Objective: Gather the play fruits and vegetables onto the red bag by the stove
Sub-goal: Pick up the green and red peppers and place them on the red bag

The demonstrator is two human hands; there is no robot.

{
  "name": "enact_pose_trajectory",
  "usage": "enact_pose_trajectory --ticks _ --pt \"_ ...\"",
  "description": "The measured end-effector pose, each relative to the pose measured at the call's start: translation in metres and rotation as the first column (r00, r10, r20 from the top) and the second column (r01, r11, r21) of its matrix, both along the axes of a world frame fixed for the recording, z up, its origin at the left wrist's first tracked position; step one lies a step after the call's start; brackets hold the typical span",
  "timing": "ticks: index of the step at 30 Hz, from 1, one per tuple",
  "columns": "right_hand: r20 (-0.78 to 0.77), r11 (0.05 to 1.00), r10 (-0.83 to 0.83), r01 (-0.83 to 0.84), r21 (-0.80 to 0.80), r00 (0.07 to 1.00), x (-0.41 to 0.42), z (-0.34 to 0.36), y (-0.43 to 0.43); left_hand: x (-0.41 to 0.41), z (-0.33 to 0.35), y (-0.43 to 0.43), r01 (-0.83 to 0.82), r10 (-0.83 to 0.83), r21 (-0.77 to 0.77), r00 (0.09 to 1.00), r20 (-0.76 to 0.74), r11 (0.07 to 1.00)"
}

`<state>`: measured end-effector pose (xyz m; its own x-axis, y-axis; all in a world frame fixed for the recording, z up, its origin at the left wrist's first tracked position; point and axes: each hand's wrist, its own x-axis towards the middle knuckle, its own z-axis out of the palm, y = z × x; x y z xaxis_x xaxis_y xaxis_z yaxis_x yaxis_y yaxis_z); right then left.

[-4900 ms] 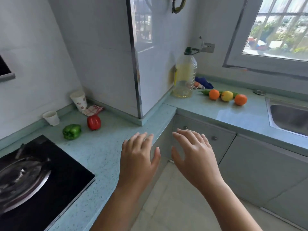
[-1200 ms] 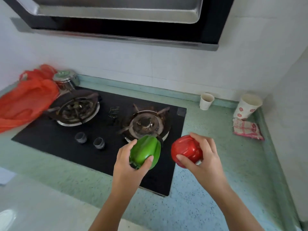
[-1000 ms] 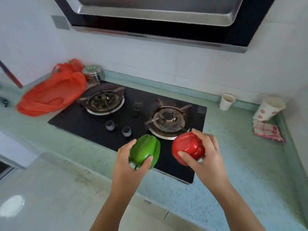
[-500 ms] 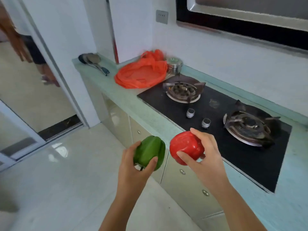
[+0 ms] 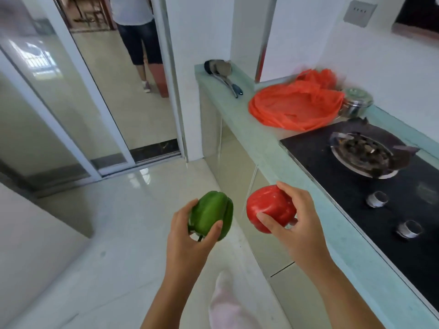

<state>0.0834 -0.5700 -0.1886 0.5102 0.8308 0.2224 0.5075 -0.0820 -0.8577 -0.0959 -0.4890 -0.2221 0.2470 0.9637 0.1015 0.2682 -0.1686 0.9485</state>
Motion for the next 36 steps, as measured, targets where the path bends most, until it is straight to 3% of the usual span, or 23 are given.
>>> enact_pose_trajectory --ticks 12,19,23,36 --pt "-0.082 0.996 -0.048 0.054 0.07 0.995 0.094 0.007 0.165 0.097 0.044 0.189 0.102 -0.089 0.111 0.989 -0.12 0.989" --pt "-0.119 0.996 -0.087 0.088 0.002 0.989 0.122 0.007 0.226 0.125 0.023 0.24 0.047 -0.05 -0.036 0.997 -0.066 0.998" --pt "-0.112 0.994 -0.112 0.109 -0.03 0.987 0.131 0.002 0.263 0.138 0.016 0.285 0.068 -0.071 -0.043 0.995 -0.075 0.997" --pt "-0.05 0.937 -0.341 0.336 -0.097 0.939 0.143 0.003 0.436 0.174 0.017 0.488 0.312 -0.311 0.025 0.95 -0.043 0.95"
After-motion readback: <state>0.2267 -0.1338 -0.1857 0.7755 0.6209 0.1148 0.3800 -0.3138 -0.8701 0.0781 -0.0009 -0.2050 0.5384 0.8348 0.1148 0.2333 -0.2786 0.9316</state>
